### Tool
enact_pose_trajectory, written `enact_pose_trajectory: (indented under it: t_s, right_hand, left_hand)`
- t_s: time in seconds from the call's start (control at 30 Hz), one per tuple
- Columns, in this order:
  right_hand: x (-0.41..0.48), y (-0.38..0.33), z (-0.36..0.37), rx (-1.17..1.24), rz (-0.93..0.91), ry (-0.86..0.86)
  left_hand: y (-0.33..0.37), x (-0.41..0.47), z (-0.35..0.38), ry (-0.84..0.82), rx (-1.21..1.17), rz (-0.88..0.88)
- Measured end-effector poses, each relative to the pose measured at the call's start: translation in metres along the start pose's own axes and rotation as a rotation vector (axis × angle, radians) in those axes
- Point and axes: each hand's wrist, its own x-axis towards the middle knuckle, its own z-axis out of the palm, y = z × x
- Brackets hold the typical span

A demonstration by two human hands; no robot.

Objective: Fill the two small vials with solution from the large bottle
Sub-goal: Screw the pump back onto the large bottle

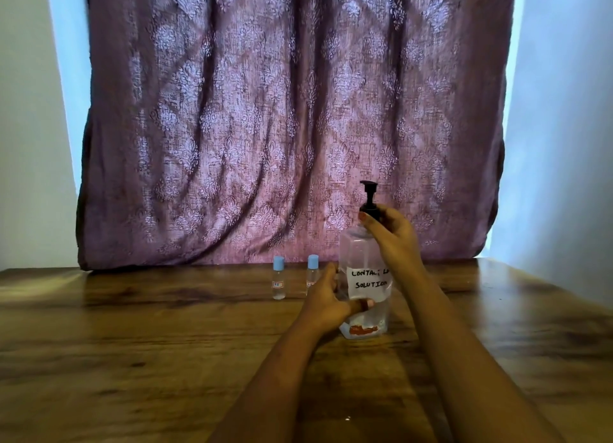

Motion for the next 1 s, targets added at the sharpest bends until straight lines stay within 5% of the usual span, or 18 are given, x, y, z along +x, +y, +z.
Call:
enact_pose_trajectory:
  t_s: [0.17, 0.37, 0.6, 0.83, 1.0]
  right_hand:
    - [0.0002, 0.0003, 0.0035, -0.055, -0.034, 0.098]
    - [0.0007, -0.0003, -0.0002, -0.013, 0.003, -0.029]
    - [-0.0006, -0.0001, 0.0055, -0.075, -0.028, 0.097]
    - [0.001, -0.0026, -0.0018, -0.006, 0.021, -0.068]
    - [-0.0014, 0.0004, 0.005, -0.058, -0.017, 0.066]
  left_hand:
    - [-0.0001, 0.0, 0.0005, -0.004, -0.009, -0.003]
    - [-0.0006, -0.0005, -0.0005, -0.01, -0.065, -0.012]
    - [0.0001, -0.0006, 0.0003, -0.009, -0.029, -0.006]
    - [0.0013, -0.0011, 0.0005, -0.001, -0.034, -0.006]
    - [0.002, -0.002, 0.0, -0.01, -0.022, -0.005]
